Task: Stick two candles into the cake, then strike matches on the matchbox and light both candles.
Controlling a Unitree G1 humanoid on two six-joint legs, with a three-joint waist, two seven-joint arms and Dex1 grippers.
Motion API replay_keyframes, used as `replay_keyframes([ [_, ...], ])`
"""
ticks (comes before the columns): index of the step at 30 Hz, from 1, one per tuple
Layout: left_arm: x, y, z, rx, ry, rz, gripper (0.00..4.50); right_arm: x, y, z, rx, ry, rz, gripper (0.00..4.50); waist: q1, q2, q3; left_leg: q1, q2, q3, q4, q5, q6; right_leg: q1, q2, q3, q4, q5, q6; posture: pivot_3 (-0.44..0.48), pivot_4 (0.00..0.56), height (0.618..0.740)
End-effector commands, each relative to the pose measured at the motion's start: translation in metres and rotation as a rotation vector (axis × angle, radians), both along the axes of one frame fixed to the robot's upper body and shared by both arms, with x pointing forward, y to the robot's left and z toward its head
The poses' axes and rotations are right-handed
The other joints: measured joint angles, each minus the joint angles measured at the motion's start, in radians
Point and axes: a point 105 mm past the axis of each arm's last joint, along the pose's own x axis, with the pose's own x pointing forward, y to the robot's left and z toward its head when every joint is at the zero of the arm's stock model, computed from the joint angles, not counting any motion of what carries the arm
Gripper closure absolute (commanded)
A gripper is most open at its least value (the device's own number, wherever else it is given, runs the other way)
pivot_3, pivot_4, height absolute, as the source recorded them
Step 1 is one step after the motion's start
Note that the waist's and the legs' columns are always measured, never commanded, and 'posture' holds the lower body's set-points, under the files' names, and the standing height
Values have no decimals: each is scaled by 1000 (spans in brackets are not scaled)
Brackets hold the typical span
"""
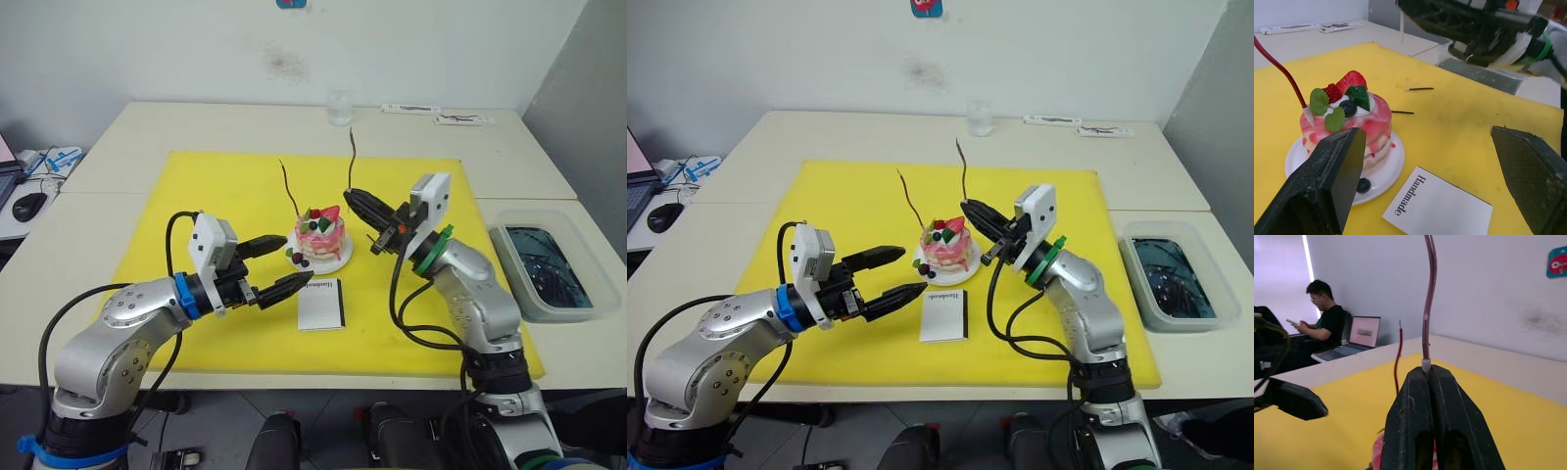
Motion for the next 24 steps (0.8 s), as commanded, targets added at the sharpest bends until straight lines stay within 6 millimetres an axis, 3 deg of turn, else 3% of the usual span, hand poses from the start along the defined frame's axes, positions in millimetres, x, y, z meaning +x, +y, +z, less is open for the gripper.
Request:
replay_keyframes([
  [1, -4, 1, 11, -2, -32, -4, 0, 0, 5, 4, 27, -75, -15, 4458, 0, 0, 0, 0, 0, 0, 0, 0, 0, 0, 0, 0, 0, 0, 0, 0, 150, 740],
  [14, -4, -4, 11, 20, -24, -33, 0, 11, 13, -26, 33, -26, -49, 4458, -4, 0, 0, 4, 0, 0, 0, 0, 0, 0, 1, 0, 7, -2, -3, 0, 150, 740],
  [24, -3, -7, 12, 30, -37, -52, 0, 14, 22, -31, 46, -18, -51, 4458, -9, 0, 0, 4, 0, 0, 0, 0, 0, 0, 1, 0, 7, -3, -4, 0, 150, 740],
])
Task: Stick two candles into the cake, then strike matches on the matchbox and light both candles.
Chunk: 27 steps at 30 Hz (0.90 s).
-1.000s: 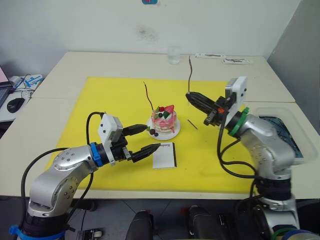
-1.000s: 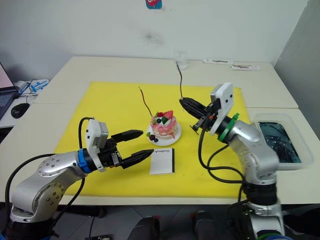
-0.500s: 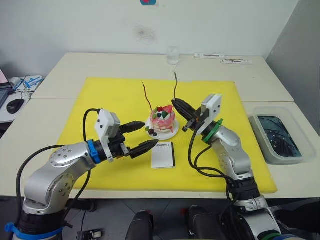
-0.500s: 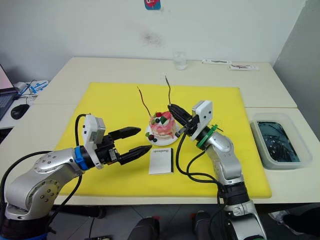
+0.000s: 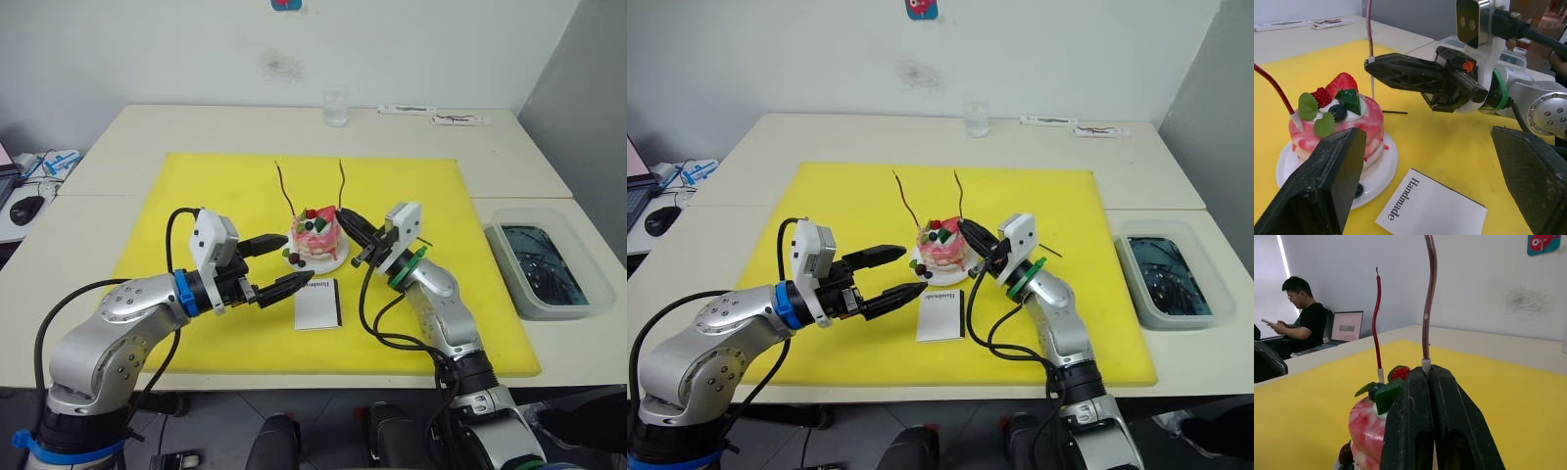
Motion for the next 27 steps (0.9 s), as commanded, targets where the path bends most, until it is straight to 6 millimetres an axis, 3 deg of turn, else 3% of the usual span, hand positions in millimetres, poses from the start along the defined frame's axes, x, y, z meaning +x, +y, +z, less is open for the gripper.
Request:
replay_keyframes([
  [1, -1, -3, 10, 7, -49, -24, 0, -1, 4, 14, 13, -63, 1, 4458, 0, 0, 0, 0, 0, 0, 0, 0, 0, 0, 0, 0, 0, 0, 0, 0, 150, 740],
  [16, -2, -4, 9, 16, -47, -40, 0, -2, 12, 23, 25, -99, 20, 4458, -6, 0, 0, 0, 0, 0, 0, 0, 0, 0, 0, 0, 0, 0, 0, 0, 150, 740],
  [27, -3, -5, 8, 21, -45, -45, 0, 0, 10, 8, -1, -65, 6, 4458, -7, 0, 0, 0, 0, 0, 0, 0, 0, 0, 0, 0, 0, 0, 0, 0, 150, 740],
])
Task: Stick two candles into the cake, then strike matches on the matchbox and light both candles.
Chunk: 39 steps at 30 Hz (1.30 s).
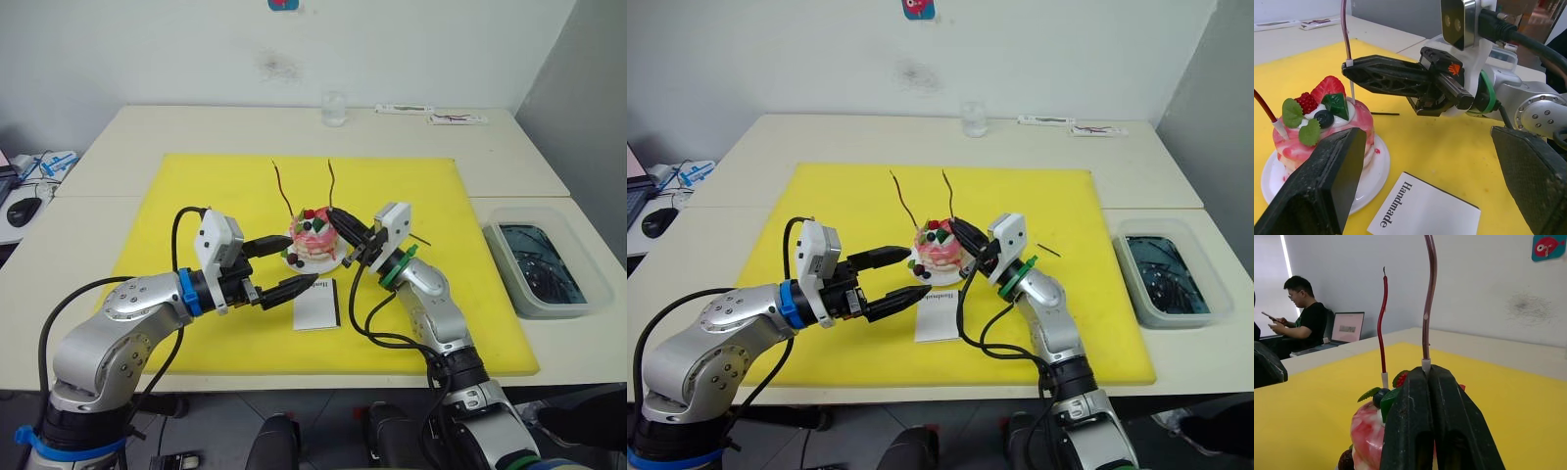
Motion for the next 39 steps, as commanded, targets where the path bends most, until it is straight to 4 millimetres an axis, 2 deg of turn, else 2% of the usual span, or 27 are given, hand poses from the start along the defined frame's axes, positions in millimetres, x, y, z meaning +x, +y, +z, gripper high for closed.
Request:
replay_keyframes([
  [1, -2, -1, 7, 11, -41, -17, 0, -1, -1, 8, 16, -38, -9, 4458, 0, 0, 0, 0, 0, 0, 0, 0, 0, 0, 0, 0, 0, 0, 0, 0, 150, 740],
  [19, -2, -2, 7, 12, -40, -23, 0, 0, -2, 2, -2, -18, -28, 4458, -1, 0, 0, 0, 0, 0, 0, 0, 0, 0, 0, 0, 0, -1, -2, 0, 150, 740],
  [33, -3, -1, 5, 17, -37, -21, 0, -1, -3, -32, -27, 50, -39, 4458, -4, 0, 0, 0, 0, 0, 0, 0, 0, 0, 0, 0, 0, -2, -3, 0, 150, 740],
  [37, -4, -1, 5, 16, -37, -20, 0, -2, -2, -35, -29, 66, -34, 4458, -4, 0, 0, 0, 0, 0, 0, 0, 0, 0, 0, 0, 0, -2, -4, 0, 150, 740],
  [39, -3, -1, 5, 15, -37, -18, 0, -3, 1, -28, 9, 77, -21, 4458, -4, 0, 0, 1, 0, 0, 0, 0, 0, 0, 0, 0, 0, -2, -4, 0, 150, 740],
])
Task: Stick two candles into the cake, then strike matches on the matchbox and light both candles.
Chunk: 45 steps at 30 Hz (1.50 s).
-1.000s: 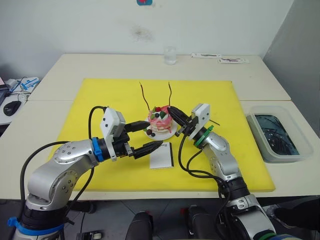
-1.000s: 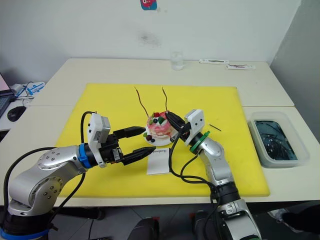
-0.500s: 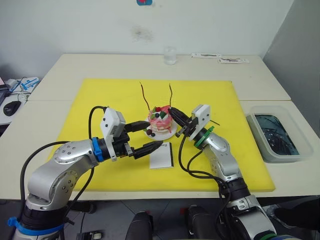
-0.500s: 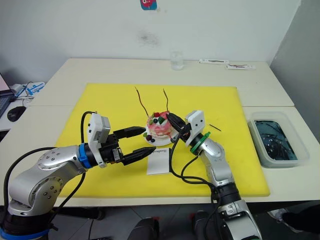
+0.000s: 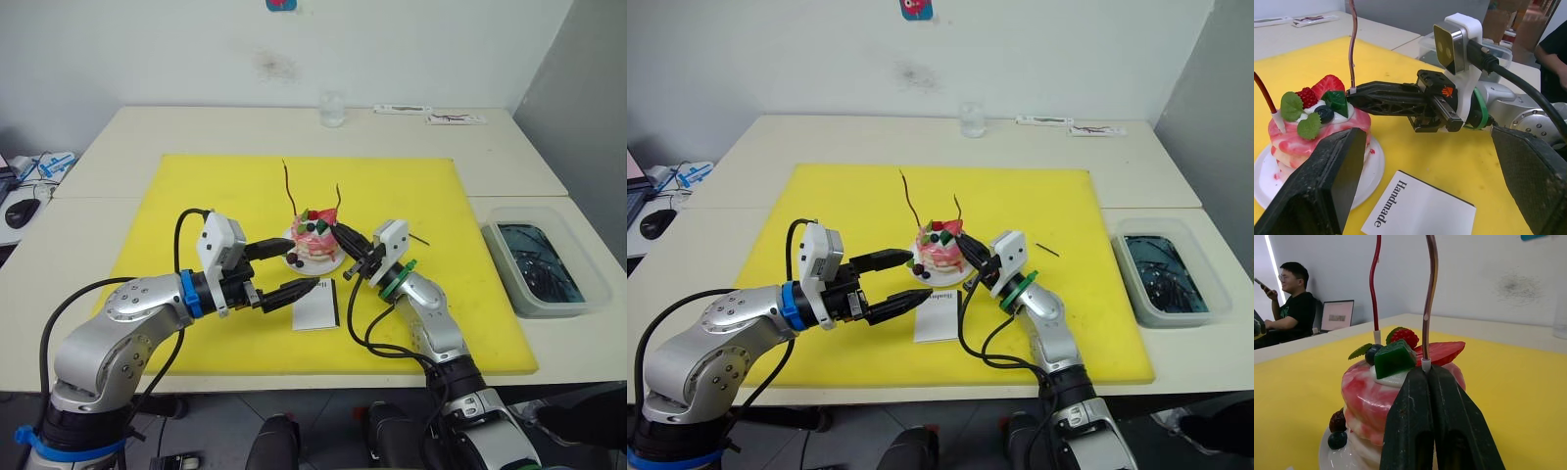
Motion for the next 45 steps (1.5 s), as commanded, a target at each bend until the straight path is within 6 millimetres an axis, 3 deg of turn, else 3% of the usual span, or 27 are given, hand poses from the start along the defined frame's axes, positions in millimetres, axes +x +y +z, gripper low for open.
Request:
replay_keyframes([
  [1, -2, 0, 7, 7, -43, -3, 0, -3, 4, 5, 47, 27, 21, 4458, 0, 0, 0, 0, 0, 0, 0, 0, 0, 0, 0, 0, 0, 0, 0, 0, 150, 740],
  [5, -2, 0, 6, 7, -42, -2, 0, -2, 3, 12, 66, 13, 13, 4458, -1, 0, 0, 0, 0, 0, 0, 0, 0, 0, 0, 0, 0, 0, 0, 0, 150, 740],
  [14, -1, 3, 4, 15, -37, 21, 0, -10, -7, 34, 79, -37, 9, 1384, 0, 0, 0, 0, 0, 0, -1, 0, 0, -1, 0, 0, 0, 0, 0, 0, 150, 740],
  [20, 6, 10, 5, 5, 24, 66, 0, -30, -13, 52, 35, -87, 70, 1384, 0, 0, 0, -1, 0, -1, -1, 0, 0, -1, 0, -1, 0, 0, 0, 0, 150, 740],
  [26, 4, 39, 15, -125, 371, 77, 0, -64, -38, 48, -223, -76, 150, 1384, -1, 0, 1, -2, 0, -2, 0, 0, 0, -1, 0, -1, -1, -2, -2, 0, 150, 740],
  [29, -5, 49, 7, -89, 535, 75, 0, -77, -49, 43, -336, -48, 163, 1384, -2, 0, 1, -2, 0, -2, -1, 0, 0, -1, 0, -2, -1, -3, -3, 0, 150, 740],
  [33, -19, 52, -2, -107, 752, 11, 0, -92, -62, 36, -461, 15, 239, 2278, -2, -2, 2, -2, 0, -2, -2, 0, 0, -2, 0, -2, -1, -3, -3, 0, 150, 740],
  [39, -18, 54, -25, -115, 946, 47, 0, -93, -66, 34, -567, 17, 276, 4462, -2, -3, 2, -1, 0, -2, -1, 0, 0, -2, 0, -2, -1, -3, -3, 0, 150, 740],
  [45, -7, 43, -41, -164, 1018, 54, 0, -92, -62, 31, -636, 47, 294, 4462, 0, -4, 3, -2, 0, -2, -1, 0, 0, -2, 0, -2, -1, -3, -3, 0, 150, 740],
])
